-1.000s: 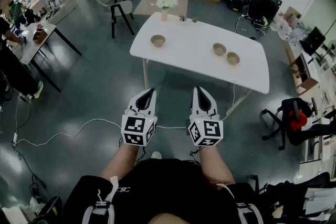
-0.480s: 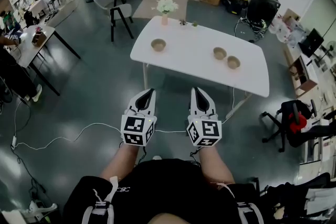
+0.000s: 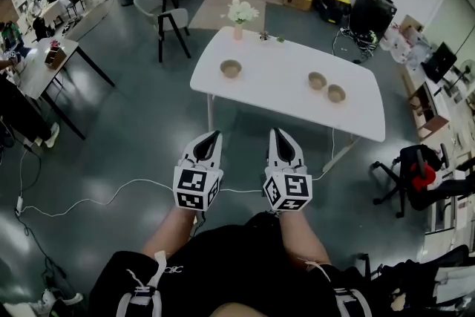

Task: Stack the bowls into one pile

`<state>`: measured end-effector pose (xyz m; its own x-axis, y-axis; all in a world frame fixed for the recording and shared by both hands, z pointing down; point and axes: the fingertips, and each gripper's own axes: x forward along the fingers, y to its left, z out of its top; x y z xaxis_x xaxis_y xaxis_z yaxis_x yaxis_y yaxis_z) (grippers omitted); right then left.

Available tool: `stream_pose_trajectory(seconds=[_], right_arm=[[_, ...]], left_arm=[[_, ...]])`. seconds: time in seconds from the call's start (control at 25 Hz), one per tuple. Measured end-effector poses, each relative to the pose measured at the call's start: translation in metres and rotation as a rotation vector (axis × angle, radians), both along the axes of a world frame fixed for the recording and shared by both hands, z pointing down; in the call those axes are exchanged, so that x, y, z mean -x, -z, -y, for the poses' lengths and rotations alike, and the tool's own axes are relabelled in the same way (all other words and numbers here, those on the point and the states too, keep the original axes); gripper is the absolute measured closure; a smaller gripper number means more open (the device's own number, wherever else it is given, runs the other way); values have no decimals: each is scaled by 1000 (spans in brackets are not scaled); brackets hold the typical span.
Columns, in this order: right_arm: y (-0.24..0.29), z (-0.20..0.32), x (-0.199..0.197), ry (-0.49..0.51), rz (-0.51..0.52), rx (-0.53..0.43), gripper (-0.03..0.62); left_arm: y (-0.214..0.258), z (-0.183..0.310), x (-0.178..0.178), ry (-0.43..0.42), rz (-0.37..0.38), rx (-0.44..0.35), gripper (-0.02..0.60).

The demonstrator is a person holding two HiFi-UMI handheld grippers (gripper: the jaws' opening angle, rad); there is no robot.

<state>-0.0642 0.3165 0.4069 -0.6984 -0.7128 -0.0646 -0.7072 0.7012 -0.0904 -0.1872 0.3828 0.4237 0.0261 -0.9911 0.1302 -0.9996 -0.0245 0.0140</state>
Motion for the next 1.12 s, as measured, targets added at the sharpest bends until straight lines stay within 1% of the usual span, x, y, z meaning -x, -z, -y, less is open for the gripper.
stream_pose_trajectory(seconds=[0.24,0.48,0.64,0.76,0.84,0.96,1.12], right_arm=[[-14,26,26,26,30,50,580],[-24,90,58,45,23,55,580],[-26,151,80,67,26,56,579],[-26,196,105,98,27,55,580],[-22,228,118,118,28,62,580],[-11,285,134,152,22,63,579],[-8,355,159,209,15,64,579]], left_arm=[[-15,19,25,19,7,22,569],[-27,72,57,53,0,37,569],[-26,128,79,79,10,30,568],[-25,170,104,121,41,43,569],[-20,200,119,149,44,50,569],[-4,256,134,181,32,47,569],[6,331,149,205,40,49,569]])
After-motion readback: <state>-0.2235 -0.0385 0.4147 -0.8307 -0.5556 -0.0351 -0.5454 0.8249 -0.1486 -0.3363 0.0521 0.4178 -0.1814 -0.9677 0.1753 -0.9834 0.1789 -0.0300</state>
